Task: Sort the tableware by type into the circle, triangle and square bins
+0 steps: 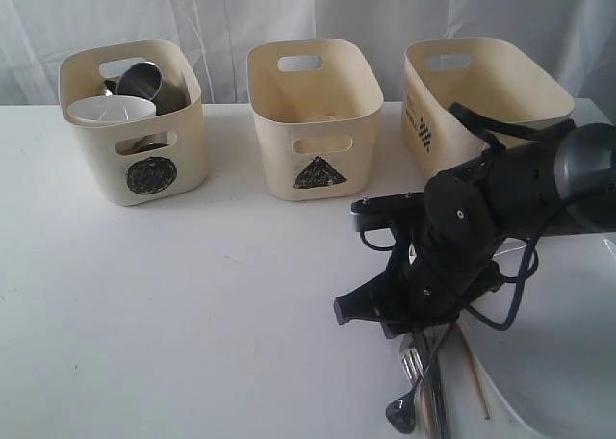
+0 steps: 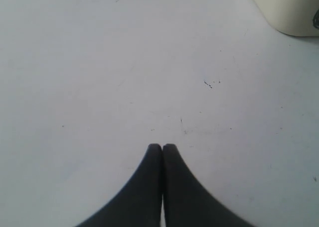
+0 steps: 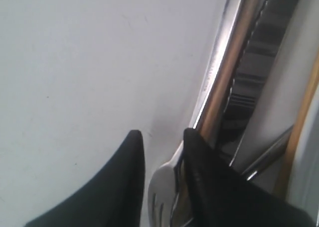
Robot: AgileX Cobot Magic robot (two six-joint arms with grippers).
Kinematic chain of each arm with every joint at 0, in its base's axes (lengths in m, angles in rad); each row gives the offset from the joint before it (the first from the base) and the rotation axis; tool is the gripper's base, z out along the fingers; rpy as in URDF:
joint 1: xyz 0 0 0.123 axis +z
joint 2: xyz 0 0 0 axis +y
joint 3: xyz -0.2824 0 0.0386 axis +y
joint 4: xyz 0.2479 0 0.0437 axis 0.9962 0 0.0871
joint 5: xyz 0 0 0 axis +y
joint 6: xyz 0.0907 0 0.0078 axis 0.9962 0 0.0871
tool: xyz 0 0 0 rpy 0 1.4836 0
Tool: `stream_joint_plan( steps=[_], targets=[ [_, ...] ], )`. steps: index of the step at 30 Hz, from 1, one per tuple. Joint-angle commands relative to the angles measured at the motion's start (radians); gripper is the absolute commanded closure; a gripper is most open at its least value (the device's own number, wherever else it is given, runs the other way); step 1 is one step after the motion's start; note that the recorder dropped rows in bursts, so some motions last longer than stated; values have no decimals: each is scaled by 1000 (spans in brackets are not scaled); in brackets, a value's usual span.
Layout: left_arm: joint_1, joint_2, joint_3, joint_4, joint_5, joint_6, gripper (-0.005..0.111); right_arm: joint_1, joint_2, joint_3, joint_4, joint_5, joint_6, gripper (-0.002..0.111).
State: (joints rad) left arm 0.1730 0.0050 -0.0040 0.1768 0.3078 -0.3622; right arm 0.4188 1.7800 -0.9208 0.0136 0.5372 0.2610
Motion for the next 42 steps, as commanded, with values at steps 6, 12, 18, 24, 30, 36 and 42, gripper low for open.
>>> stream_joint_plan(
  steps=[6,12,18,24,30,36,42],
  targets=[
    [0,-5,4,-3,7,1,107,-1,9,4,-6,5,-19,108],
    [0,-5,4,-3,7,1,107,-1,-13,-12,-6,-16,-26,108],
    [0,-5,4,-3,7,1,107,-1,-88,-65,-6,-14,-55,108],
    [0,-5,4,-3,7,1,107,-1,-136,-99,-6,9,-55,108],
    [0,-5,4,-3,7,1,107,-1,-138,-101,1,287,-79,95],
    [0,-5,4,-3,7,1,107,-1,-126,-101,63,350,-134,61],
    [0,-5,4,-3,7,1,107,-1,-76,-101,95,269,-134,61]
  ],
)
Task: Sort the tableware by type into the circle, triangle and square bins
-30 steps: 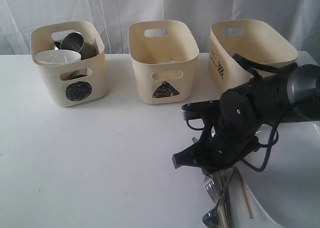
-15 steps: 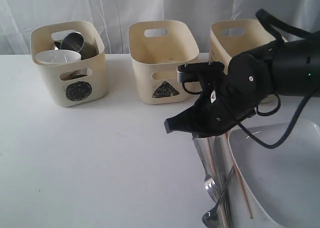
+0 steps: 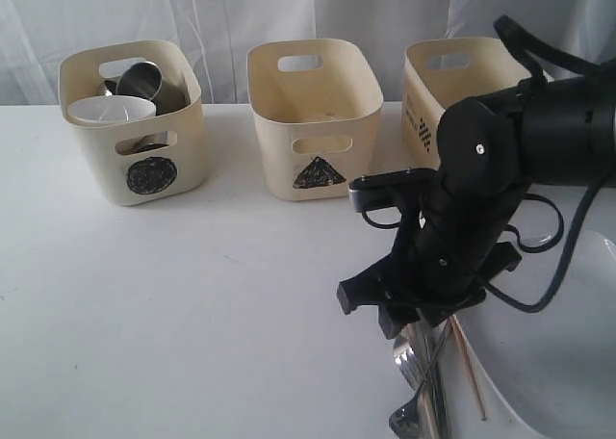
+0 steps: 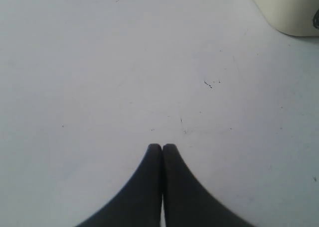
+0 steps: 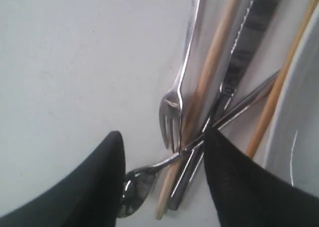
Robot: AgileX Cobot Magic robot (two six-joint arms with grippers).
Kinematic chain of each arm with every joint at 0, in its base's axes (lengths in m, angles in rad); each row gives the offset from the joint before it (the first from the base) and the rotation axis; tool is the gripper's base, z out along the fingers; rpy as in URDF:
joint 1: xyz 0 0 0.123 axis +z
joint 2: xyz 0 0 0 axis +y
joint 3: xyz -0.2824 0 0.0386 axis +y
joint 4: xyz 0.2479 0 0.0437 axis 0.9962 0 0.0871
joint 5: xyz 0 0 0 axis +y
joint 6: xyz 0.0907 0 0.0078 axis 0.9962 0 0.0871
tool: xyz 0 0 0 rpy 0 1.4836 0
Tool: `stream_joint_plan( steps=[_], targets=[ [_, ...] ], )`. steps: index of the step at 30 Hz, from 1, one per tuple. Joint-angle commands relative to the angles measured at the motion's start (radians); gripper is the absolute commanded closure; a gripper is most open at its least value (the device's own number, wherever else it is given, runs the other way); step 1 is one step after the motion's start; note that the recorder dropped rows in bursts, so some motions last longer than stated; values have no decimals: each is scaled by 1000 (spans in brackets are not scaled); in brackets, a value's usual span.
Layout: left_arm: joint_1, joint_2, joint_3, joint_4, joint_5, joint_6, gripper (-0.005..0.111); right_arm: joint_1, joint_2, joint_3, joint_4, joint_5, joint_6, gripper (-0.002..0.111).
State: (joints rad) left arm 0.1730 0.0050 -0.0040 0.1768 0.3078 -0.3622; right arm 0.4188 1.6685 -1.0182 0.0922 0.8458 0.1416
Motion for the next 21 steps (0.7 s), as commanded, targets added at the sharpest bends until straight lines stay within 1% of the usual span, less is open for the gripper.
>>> stream_joint_plan(
  steps=[1,10,12,21],
  targets=[
    [0,-5,4,-3,7,1,107,-1,49,-4,17,-40,-14,61],
    [0,-5,4,-3,7,1,107,-1,139,-4,17,-67,-36,61],
    [0,-5,4,-3,7,1,107,-1,152,-4,19,-70,-36,63],
    [0,-5,4,-3,7,1,107,-1,170,-4,19,-106,-36,97]
  ],
)
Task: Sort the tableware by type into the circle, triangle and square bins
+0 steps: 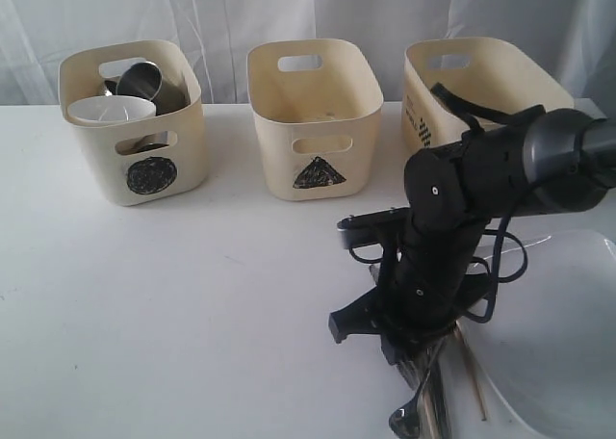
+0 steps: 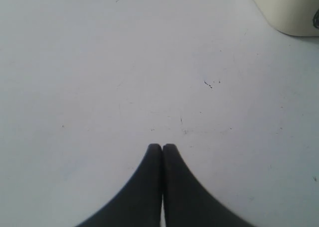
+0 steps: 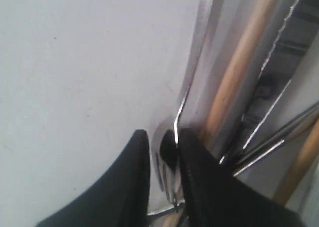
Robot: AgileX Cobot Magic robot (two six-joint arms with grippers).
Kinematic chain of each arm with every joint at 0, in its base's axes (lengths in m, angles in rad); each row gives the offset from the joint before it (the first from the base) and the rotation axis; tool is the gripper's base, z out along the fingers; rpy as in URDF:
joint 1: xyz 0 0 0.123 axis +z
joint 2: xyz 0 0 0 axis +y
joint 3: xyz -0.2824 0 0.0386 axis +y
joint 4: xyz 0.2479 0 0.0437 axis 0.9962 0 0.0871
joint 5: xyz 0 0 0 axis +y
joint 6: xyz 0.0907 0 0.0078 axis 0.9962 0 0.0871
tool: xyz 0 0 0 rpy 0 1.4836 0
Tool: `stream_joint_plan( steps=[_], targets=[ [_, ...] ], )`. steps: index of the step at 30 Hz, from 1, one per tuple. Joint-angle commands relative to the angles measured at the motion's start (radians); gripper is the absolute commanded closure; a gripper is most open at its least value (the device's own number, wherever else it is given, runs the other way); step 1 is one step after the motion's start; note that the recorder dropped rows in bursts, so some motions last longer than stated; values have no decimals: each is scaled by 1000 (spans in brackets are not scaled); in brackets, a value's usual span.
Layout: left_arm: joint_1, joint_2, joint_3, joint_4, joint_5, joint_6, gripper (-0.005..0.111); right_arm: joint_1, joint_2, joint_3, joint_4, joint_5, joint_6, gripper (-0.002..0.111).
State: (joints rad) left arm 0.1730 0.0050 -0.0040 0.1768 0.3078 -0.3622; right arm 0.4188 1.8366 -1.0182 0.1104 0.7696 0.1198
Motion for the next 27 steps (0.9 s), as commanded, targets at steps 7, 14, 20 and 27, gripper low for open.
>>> stream_joint_plan(
  steps=[7,14,20,27],
  targets=[
    [0,-5,4,-3,7,1,107,-1,0,-8,10,-75,-41,108],
    [0,-5,4,-3,7,1,107,-1,-86,-31,323,43,-346,108],
    [0,-5,4,-3,7,1,107,-1,-222,-54,376,-6,-403,108],
    [0,-5,4,-3,7,1,107,-72,-296,-201,321,-316,-403,108]
  ],
)
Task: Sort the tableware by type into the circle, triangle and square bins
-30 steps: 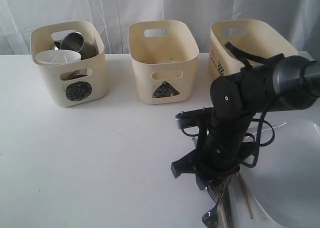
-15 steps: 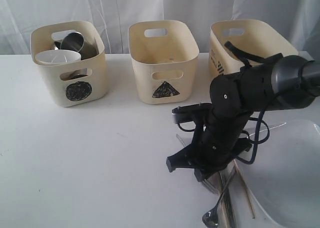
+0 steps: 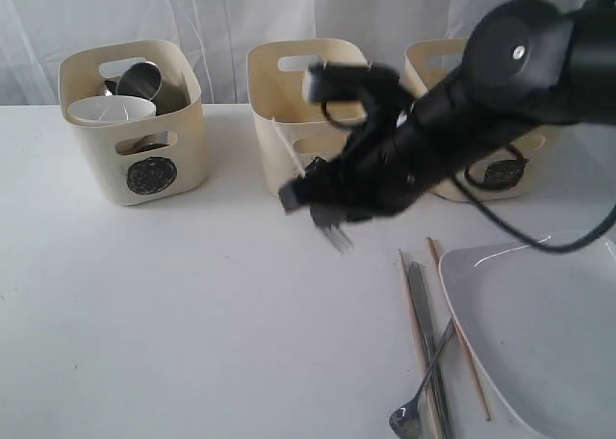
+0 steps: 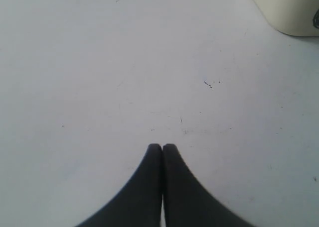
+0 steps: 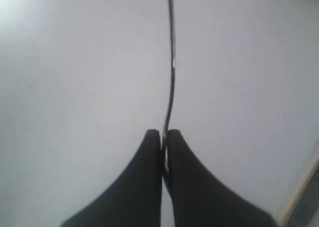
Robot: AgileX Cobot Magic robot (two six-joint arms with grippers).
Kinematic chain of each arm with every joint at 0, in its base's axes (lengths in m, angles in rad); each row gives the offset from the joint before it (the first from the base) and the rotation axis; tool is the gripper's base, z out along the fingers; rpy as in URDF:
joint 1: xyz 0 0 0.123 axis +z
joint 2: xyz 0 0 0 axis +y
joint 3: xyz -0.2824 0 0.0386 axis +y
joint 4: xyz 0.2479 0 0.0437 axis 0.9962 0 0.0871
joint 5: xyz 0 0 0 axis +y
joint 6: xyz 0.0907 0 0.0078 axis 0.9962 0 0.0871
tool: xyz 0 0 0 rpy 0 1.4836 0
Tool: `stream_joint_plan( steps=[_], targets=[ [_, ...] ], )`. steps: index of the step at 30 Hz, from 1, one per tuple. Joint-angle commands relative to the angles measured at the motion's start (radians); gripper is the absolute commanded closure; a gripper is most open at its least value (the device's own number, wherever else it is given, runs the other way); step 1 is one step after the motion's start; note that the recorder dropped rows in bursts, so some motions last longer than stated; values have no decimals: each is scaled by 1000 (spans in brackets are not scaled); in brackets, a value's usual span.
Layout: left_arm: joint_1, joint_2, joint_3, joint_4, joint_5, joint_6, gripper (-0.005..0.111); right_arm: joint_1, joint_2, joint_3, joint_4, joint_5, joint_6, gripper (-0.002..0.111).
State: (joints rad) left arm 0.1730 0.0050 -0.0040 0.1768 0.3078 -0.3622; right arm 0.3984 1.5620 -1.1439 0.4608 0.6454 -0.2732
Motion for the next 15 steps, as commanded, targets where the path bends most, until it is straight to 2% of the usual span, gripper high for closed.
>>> stream_joint_plan(
  steps=[1,6,9,12,14,15],
  targets=[
    [0,-5,4,-3,7,1,107,-66,-9,-93,-29,-240,-10,108],
    [0,-5,4,-3,7,1,107,-153,113,-228,-25,-378,2,108],
    [0,-5,4,-3,7,1,107,-161,269,-368,-21,-488,-5,108],
    [0,-5,4,-3,7,1,107,-159,366,-419,-21,-536,-19,104],
    [0,-5,4,-3,7,1,107,-161,396,-428,-21,-541,-19,88],
    [0,-5,4,-3,7,1,107,-159,400,-430,-26,-541,-22,75]
  ],
)
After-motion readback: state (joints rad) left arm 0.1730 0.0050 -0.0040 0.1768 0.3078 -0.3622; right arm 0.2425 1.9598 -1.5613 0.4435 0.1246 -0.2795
